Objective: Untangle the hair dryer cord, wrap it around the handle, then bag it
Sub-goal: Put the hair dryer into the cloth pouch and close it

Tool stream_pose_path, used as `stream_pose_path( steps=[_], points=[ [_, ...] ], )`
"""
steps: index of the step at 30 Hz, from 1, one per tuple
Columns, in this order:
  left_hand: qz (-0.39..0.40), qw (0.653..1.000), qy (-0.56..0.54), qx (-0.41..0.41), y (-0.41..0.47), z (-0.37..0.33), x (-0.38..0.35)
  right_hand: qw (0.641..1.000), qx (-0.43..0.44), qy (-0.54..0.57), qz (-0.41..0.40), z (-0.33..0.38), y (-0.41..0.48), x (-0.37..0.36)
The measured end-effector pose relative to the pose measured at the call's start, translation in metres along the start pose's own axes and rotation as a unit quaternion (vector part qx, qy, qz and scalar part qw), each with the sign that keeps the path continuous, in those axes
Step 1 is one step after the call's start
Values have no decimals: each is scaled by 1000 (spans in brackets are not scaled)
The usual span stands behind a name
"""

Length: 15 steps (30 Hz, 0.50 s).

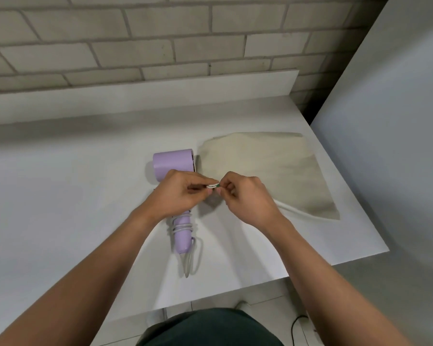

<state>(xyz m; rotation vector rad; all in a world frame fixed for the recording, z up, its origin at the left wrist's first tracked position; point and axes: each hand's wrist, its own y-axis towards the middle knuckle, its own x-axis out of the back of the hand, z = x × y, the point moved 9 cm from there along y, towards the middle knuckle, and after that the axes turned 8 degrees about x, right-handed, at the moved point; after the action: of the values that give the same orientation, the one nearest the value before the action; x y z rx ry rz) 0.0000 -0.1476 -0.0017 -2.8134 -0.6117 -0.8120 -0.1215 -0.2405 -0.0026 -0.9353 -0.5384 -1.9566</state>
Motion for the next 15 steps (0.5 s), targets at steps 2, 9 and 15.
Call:
stream_pose_path(
  steps=[2, 9, 15],
  points=[
    [1, 1000, -14, 19, -2, 0, -2, 999, 7, -26, 20, 2, 0, -6],
    [-68, 994, 59, 57, 2, 10, 18, 975, -62, -206, 53, -41, -17, 18],
    [-47, 982, 164, 84, 9, 13, 12, 975, -95, -198, 11, -101, -46, 66]
  ],
)
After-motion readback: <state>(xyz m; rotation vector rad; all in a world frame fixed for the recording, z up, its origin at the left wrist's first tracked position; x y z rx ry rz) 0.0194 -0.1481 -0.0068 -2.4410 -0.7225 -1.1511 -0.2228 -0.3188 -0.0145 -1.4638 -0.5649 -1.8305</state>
